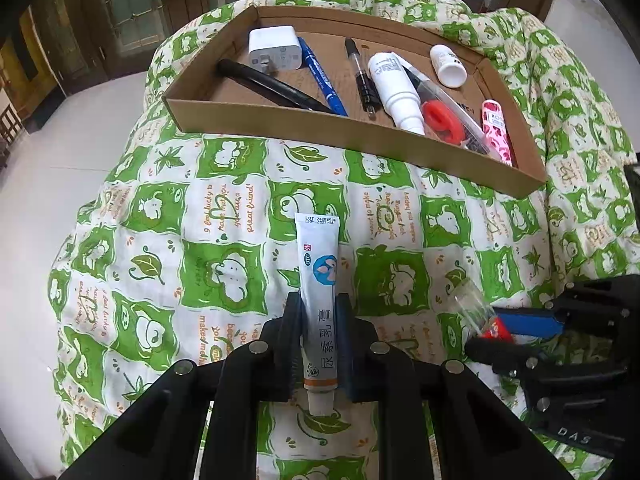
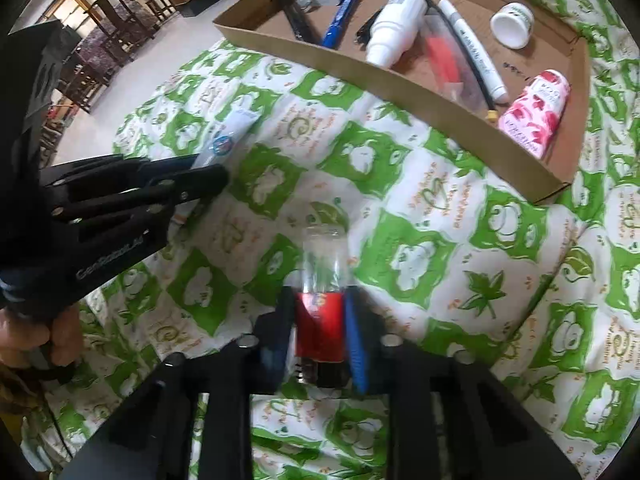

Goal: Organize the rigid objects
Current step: 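Lift the toothpaste tube and red lighter off the cloth with both tools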

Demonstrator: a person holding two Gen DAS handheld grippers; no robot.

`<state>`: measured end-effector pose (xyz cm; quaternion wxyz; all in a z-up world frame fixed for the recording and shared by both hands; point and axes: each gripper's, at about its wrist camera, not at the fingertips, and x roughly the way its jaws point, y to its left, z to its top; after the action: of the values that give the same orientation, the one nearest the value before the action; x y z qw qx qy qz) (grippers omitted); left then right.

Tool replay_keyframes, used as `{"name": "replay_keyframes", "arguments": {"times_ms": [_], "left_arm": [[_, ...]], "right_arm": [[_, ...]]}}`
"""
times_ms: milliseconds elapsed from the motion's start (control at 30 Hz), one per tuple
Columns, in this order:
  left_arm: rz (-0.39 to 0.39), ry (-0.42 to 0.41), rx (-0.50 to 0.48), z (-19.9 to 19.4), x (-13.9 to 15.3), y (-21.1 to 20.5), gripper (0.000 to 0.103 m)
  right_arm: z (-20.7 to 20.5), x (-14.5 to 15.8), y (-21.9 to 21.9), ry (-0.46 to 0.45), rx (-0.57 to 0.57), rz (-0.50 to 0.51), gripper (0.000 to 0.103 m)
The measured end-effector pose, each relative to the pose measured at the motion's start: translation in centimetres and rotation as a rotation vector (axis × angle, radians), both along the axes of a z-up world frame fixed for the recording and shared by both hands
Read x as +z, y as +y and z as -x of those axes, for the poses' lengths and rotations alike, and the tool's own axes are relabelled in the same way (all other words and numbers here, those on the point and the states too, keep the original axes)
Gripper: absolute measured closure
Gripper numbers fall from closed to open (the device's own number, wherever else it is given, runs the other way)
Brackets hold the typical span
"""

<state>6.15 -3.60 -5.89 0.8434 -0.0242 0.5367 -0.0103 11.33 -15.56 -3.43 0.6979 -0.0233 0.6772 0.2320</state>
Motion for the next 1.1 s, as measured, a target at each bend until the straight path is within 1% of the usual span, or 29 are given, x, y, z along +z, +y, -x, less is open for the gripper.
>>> {"name": "replay_keyframes", "arguments": {"times_ms": [67, 233, 333, 467, 600, 700, 833, 1100], "left_arm": [[-0.004, 0.000, 0.000, 0.3, 0.0, 0.1, 0.087], [0.018, 0.013, 0.013, 0.2, -0.1, 0.4, 0.086], [0.008, 0.012, 0.010, 0.1, -0.2, 0.2, 0.086], [0.006, 0.002, 0.006, 0.1, -0.1, 0.2, 0.087], [0.048, -0.009, 0.020, 0.4, 0.2, 0.7, 0.087], [0.095, -0.022, 0.037, 0.5, 0.5, 1.4, 0.087], [0.117, -0.033, 0.049, 0.8, 0.8, 1.8, 0.087], [0.144, -0.054, 0.072, 1.2, 1.4, 2.3, 0.087]], "right_arm": [[0.0, 0.1, -0.1, -0.005, -0.007, -0.004, 0.081], [-0.1, 0.0, -0.2, -0.005, -0.002, 0.003, 0.081], [-0.1, -0.2, 0.2, -0.008, 0.006, 0.010, 0.081], [-0.1, 0.4, 0.7, -0.050, 0.006, -0.004, 0.081], [-0.6, 1.7, 0.2, -0.080, -0.033, -0.085, 0.081], [-0.9, 1.8, -0.5, -0.071, -0.068, -0.122, 0.081], [-1.2, 1.6, -0.9, -0.052, -0.098, -0.131, 0.081], [-1.2, 1.5, -1.2, -0.045, -0.099, -0.133, 0.081]]}}
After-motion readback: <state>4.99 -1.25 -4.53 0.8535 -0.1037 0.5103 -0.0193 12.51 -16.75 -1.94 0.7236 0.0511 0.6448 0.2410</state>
